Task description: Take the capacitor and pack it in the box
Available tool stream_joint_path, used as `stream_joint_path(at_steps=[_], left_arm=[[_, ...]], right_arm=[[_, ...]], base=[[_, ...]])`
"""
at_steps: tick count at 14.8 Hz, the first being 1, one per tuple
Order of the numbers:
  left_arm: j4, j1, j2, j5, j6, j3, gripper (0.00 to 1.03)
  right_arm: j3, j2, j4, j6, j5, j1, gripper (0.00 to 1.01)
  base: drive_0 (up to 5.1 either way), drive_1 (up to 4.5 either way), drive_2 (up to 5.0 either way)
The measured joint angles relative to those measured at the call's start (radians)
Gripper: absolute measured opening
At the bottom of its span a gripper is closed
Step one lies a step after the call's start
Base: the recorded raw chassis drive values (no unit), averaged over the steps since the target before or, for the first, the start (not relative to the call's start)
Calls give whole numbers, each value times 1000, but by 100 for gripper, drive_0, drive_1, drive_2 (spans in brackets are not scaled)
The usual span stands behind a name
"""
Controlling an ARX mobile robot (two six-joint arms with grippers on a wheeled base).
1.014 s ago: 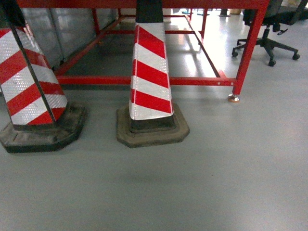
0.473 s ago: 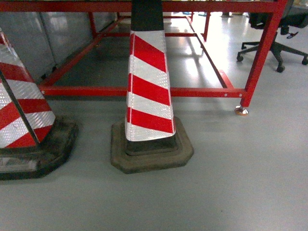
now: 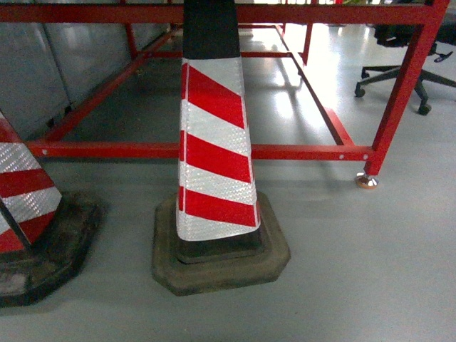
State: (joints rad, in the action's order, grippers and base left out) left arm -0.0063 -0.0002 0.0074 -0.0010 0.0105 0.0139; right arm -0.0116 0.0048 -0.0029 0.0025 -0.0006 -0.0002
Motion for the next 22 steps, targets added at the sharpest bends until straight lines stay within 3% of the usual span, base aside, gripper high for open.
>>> stream_joint_path(at_steps=[22], left_arm=[[-1, 0, 0, 0, -11, 0, 44]], right_arm=[[0, 0, -2, 0, 0, 0, 98]], base=[[0, 0, 0]])
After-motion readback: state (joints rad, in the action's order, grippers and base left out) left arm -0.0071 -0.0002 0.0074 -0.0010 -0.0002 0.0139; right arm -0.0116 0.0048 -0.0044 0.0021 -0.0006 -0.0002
